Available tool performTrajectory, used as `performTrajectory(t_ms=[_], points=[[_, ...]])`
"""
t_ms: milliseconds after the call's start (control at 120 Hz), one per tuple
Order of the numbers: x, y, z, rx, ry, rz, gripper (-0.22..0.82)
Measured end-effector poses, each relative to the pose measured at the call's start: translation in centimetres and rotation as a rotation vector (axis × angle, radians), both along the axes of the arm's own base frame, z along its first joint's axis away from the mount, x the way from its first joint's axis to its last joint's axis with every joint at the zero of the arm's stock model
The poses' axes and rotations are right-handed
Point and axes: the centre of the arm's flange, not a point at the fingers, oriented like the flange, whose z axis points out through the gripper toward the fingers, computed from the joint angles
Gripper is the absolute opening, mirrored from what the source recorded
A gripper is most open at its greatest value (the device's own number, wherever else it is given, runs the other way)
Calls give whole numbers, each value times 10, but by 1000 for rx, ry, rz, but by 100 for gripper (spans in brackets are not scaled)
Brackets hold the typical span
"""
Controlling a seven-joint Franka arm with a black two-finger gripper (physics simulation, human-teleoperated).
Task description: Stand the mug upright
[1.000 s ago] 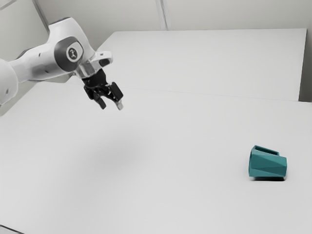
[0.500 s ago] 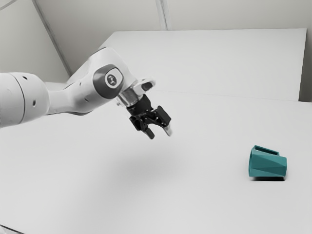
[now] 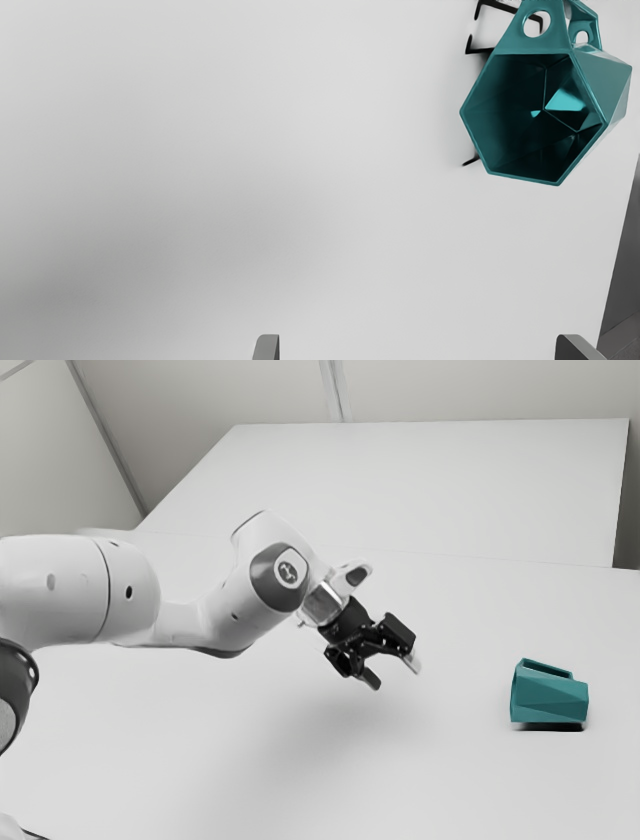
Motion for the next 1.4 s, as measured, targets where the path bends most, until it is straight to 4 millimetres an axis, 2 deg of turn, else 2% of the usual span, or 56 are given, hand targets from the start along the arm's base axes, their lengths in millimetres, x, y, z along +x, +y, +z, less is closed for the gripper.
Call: performTrajectory(t_ms=[167,275,375,583,867,1100,1225,1308,1400], points=[[8,-31,-12,-17,-13,14,60],[9,-46,-27,-28,-2,24,60],[7,-61,-30,-37,-12,22,60],[31,-100,-24,-50,-85,-3,60],[44,-145,-16,-77,-147,-53,60],[49,-172,-24,-106,-155,-73,60],[50,-183,-37,-113,-143,-81,60],[51,-187,-40,-117,-143,-85,55],[52,-189,-42,-120,-147,-89,45]])
